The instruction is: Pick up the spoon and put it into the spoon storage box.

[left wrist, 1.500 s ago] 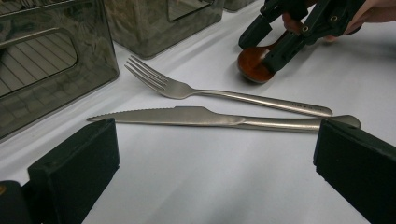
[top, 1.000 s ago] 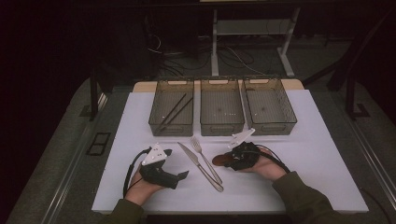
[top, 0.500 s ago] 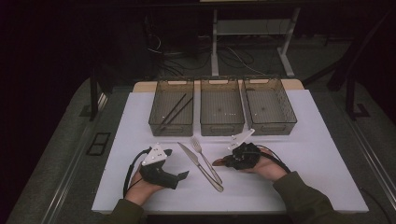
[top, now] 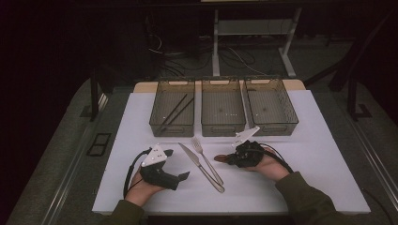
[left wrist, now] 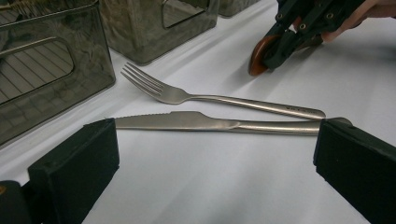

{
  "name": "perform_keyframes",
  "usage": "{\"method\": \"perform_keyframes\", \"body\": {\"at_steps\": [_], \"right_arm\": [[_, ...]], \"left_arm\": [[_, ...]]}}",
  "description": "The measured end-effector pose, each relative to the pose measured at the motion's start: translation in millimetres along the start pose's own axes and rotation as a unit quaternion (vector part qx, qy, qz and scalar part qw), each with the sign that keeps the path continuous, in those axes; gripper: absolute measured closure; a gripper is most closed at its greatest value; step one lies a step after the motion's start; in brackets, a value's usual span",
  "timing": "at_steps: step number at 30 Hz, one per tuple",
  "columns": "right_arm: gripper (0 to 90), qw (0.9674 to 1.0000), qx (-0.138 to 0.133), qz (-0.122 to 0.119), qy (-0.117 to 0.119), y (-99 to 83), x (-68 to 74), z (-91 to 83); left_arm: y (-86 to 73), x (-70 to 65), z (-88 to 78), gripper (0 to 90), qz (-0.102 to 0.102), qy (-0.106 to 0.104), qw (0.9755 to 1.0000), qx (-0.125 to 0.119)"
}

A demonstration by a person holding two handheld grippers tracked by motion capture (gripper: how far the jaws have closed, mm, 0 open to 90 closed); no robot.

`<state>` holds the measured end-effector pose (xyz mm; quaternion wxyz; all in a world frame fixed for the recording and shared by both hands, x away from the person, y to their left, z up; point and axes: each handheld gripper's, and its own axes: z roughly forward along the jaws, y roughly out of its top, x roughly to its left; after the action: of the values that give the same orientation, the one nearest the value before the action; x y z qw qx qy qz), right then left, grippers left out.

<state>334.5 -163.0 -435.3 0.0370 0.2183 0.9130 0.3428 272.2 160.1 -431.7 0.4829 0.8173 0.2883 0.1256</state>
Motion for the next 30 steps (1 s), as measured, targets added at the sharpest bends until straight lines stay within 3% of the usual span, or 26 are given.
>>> {"method": "perform_keyframes", "body": {"at_steps": [7, 30], "right_arm": [[80.3, 0.9993, -0.017, 0.033, -0.005, -1.0, -5.0, -11.1], [80.3, 0.9936, -0.085, 0.072, -0.019, 5.5, -23.0, -41.7]], "left_arm": [[0.2, -0.3, -0.3, 0.0, 0.002, 0.001, 1.0, -0.001], [-0.1, 0.8, 0.7, 0.0, 0.001, 0.001, 1.0, 0.001]]}}
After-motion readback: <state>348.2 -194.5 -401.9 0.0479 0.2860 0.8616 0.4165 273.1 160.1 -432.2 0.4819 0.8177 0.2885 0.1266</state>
